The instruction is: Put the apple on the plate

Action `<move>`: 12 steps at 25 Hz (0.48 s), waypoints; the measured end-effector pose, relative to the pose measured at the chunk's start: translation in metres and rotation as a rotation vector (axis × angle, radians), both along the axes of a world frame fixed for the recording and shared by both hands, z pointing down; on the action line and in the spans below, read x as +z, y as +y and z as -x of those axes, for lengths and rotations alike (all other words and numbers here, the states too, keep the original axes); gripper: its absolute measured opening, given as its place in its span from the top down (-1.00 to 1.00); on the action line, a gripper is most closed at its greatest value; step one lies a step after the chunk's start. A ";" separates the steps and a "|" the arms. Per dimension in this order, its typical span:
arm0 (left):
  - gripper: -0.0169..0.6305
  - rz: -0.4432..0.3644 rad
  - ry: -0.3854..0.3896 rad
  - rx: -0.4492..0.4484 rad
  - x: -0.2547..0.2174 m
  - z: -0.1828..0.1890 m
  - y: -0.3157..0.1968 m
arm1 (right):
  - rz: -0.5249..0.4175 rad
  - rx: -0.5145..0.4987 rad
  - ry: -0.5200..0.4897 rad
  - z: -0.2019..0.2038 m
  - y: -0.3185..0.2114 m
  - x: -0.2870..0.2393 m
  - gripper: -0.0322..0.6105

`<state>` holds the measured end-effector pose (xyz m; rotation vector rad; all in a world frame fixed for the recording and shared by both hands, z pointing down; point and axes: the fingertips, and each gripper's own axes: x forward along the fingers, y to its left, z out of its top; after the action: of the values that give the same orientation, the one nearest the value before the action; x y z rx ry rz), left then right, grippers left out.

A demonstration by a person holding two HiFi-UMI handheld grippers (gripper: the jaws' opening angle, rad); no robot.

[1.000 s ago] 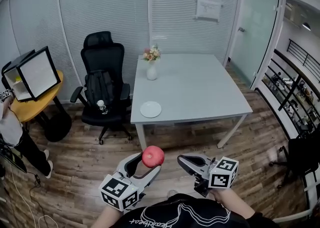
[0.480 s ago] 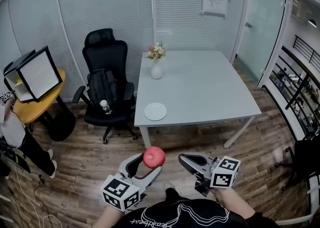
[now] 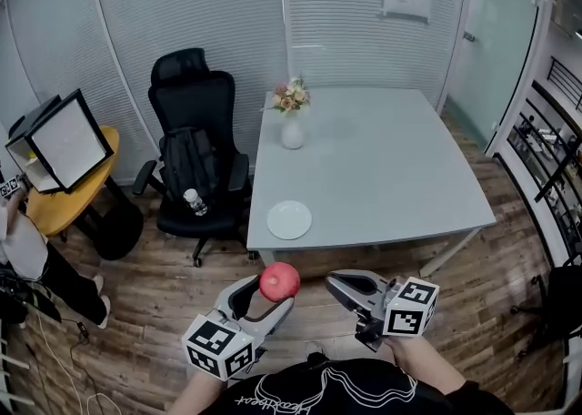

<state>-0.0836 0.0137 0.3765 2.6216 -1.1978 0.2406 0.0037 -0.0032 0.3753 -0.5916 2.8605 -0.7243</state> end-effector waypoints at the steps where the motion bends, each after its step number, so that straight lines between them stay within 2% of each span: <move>1: 0.02 0.000 -0.001 -0.004 0.000 -0.001 -0.011 | -0.001 0.000 0.001 -0.001 -0.011 0.000 0.87; 6: 0.02 -0.004 -0.015 -0.015 -0.004 -0.007 -0.064 | 0.000 0.003 -0.011 -0.009 -0.066 -0.001 0.87; 12: 0.02 -0.047 -0.024 -0.030 -0.017 -0.020 -0.109 | -0.040 -0.005 -0.010 -0.021 -0.110 -0.009 0.87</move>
<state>-0.0638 -0.0956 0.3596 2.6454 -1.2643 0.2422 0.0242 -0.1132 0.3665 -0.5737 2.8609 -0.6676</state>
